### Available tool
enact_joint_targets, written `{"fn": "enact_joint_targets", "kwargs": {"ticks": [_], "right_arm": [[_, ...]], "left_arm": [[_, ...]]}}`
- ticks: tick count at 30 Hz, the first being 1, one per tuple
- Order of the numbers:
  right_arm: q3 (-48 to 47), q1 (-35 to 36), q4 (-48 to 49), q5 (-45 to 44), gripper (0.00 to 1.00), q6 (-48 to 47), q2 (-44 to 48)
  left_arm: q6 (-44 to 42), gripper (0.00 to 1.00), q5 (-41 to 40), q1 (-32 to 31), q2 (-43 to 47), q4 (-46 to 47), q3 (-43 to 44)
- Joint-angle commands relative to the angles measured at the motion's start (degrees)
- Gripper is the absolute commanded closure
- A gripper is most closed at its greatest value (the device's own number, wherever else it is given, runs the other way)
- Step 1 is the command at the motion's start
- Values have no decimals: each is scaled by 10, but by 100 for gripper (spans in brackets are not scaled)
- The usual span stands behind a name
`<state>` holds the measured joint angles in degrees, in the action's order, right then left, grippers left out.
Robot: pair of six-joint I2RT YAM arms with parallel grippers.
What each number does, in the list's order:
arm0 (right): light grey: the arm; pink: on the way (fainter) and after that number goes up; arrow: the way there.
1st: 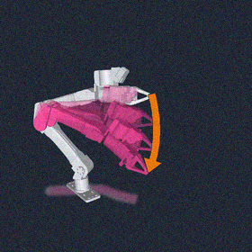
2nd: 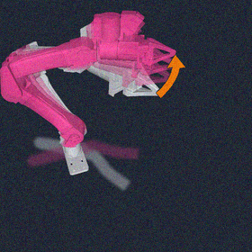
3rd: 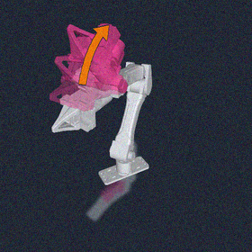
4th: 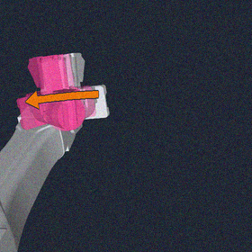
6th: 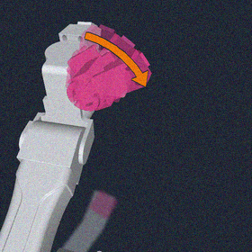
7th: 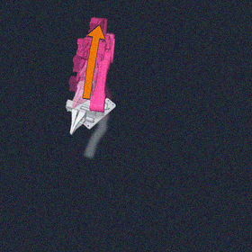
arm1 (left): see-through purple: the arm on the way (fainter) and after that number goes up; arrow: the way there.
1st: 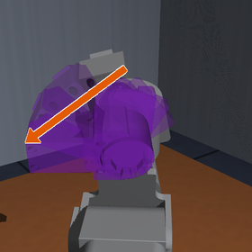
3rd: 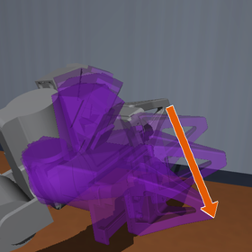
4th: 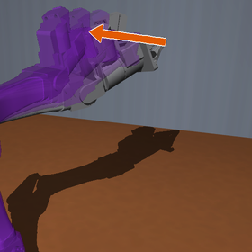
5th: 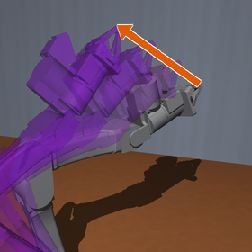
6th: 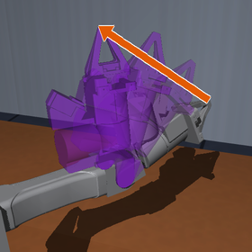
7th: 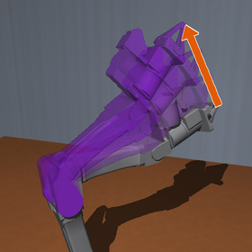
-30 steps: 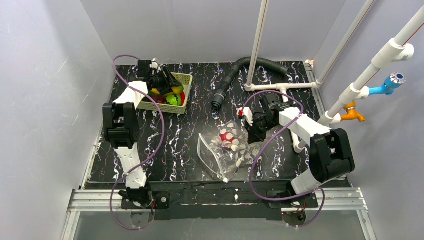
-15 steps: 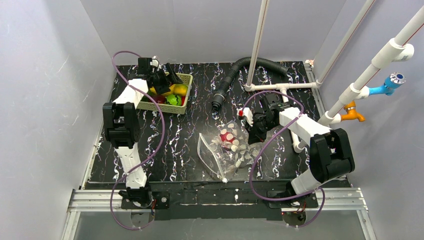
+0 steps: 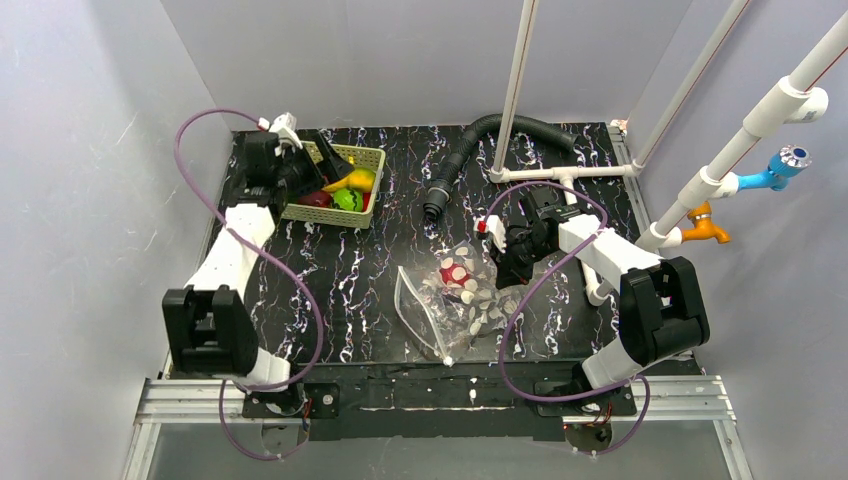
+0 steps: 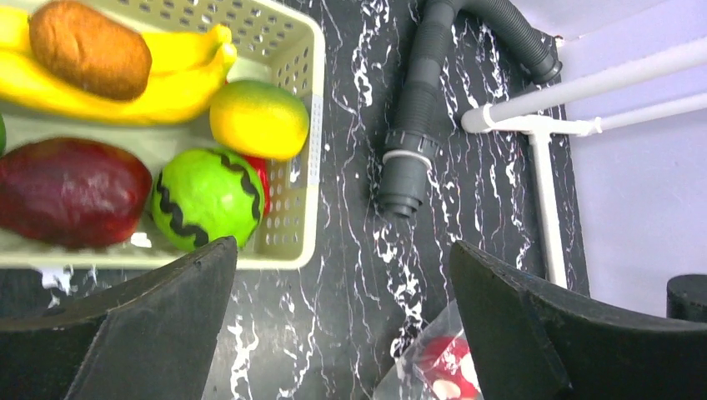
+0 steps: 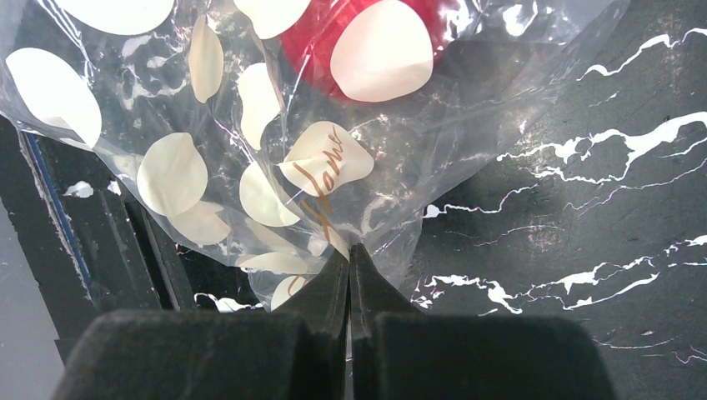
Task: Open the zip-top bag and remove the fake food
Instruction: Place the fake fruit in the bin, then pick up the fake fruit from the zipper food storage bag.
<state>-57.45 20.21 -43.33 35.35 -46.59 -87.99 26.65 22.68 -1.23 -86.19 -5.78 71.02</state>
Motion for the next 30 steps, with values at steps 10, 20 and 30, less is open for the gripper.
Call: {"fn": "enact_joint_targets", "kwargs": {"ticks": [10, 20, 30], "right_arm": [[2, -3, -2, 29, 99, -15, 25], [6, -3, -4, 35, 99, -21, 32], [7, -3, -6, 38, 98, -26, 35]], "left_arm": [[56, 2, -17, 7, 308, 10, -263], [127, 2, 103, 8, 431, 37, -406], [154, 2, 141, -14, 472, 5, -447]]}}
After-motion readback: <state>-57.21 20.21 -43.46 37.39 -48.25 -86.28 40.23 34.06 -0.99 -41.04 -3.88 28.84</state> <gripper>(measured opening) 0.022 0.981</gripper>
